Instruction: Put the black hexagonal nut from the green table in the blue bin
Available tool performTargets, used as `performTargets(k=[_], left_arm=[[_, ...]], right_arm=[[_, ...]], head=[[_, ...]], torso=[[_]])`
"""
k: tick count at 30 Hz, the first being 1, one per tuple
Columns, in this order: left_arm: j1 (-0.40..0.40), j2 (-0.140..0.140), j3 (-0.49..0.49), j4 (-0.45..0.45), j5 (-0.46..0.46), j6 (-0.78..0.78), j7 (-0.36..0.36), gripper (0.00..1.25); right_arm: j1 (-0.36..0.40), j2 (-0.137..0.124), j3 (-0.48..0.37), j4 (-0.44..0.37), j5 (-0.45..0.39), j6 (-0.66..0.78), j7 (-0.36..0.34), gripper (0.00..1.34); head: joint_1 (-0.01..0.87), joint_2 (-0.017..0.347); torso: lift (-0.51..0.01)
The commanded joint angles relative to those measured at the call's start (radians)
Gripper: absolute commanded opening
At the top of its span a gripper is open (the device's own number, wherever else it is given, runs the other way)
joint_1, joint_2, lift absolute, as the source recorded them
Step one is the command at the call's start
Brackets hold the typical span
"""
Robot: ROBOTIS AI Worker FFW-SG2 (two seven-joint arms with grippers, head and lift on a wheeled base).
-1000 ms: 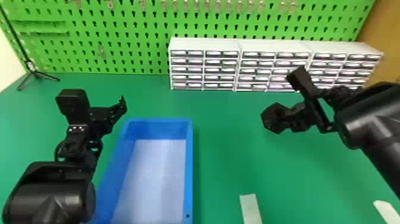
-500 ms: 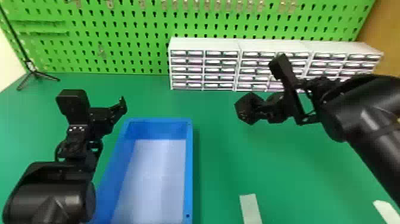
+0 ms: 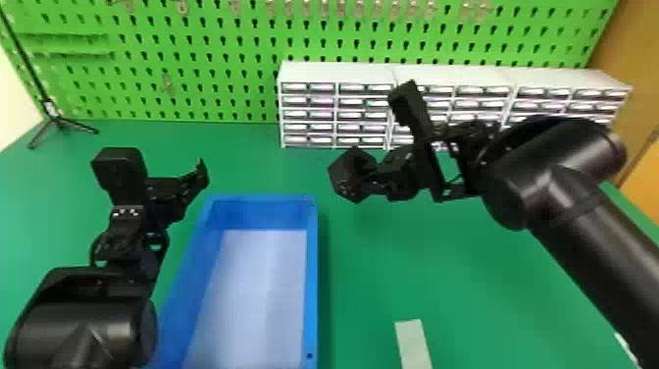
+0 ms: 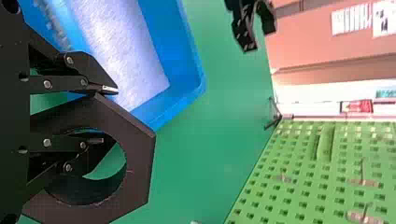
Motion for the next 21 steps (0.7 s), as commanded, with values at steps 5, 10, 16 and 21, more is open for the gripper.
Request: performTargets(k=[5,10,16,21], left_arm=[[0.002,0.0,0.0,0.0,0.0,0.002,0.0,1.08],[0.002,0.0,0.003,0.0,-0.002,0.005,0.0,1.08],[0.002,0.0,0.003,0.0,-0.002,0.006,0.0,1.08],[0.001,0.0,0.002,0.0,-0.002,0.008,0.0,1.08]], right_arm=[[-0.032,0.039,0.082,0.001,-0.054,-0.034,-0.018,0.35],[-0.046,0.051,0.128,0.001,-0.098,-0.051,-0.03,0.35],[-0.067,0.064,0.195,0.001,-0.141,-0.066,-0.049,0.35],[-0.092,0.074,0.261,0.003,-0.162,-0.078,-0.069,0.35]], head=[[0.683,0.028],[0.683,0.028],[0.683,0.028],[0.683,0.028]], torso=[[-0.096],[-0.096],[-0.096],[-0.096]])
